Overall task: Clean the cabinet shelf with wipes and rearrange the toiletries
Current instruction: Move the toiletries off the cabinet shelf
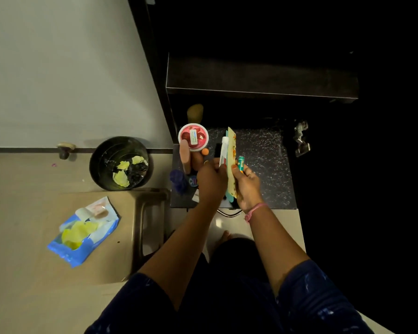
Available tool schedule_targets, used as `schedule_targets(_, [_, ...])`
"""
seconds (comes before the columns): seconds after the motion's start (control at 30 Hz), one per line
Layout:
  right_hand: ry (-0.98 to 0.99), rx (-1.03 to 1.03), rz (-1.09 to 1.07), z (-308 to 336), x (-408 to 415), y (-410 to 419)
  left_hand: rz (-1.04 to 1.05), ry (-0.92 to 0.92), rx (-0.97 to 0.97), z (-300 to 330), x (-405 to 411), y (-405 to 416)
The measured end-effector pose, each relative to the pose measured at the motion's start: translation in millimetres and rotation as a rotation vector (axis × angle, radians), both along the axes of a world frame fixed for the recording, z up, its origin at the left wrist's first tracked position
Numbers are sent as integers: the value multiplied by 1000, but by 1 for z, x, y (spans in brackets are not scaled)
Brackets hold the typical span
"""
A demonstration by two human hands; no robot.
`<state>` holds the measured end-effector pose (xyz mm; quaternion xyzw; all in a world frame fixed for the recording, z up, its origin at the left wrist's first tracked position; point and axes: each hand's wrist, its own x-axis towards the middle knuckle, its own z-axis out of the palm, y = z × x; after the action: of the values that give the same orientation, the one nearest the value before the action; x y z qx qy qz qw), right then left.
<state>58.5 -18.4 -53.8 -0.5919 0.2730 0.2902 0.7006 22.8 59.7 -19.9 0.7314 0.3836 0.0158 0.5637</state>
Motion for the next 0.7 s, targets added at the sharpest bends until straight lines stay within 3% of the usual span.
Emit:
schedule_targets(0.13, [-79,-104,6,-2,12,8,1,-77,18,8,-14,-3])
schedule_targets(0.7, [-327,-423,317,-26,7,34,377,32,-579,-20,-44,-6])
